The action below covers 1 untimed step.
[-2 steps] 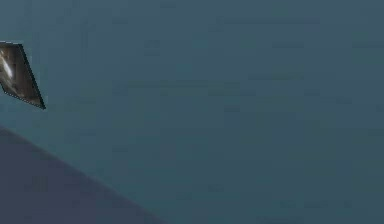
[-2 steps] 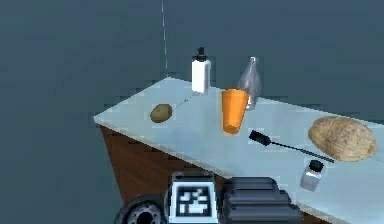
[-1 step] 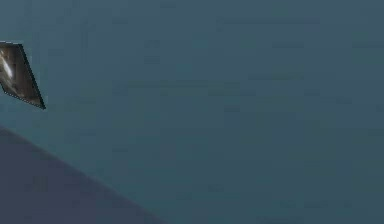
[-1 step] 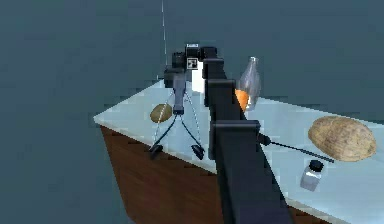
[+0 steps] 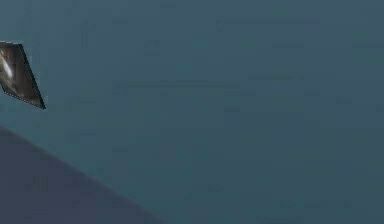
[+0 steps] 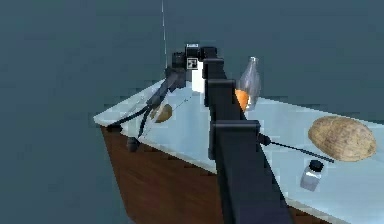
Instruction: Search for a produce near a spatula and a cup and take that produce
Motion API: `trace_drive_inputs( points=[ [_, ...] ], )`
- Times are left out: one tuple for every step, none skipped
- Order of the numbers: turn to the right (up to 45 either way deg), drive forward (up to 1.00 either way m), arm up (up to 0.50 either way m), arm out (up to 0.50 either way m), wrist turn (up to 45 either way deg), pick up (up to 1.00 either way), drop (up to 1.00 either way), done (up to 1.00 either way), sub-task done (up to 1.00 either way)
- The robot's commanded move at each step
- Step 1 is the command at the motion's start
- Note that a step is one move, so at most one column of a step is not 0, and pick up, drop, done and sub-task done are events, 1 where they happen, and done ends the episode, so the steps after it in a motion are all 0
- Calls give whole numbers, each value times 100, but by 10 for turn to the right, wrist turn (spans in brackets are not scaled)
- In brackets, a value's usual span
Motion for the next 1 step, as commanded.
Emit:
trace_drive_inputs(
  points=[
    [0,0,0,0,450,0,0,0,0]
  ],
)
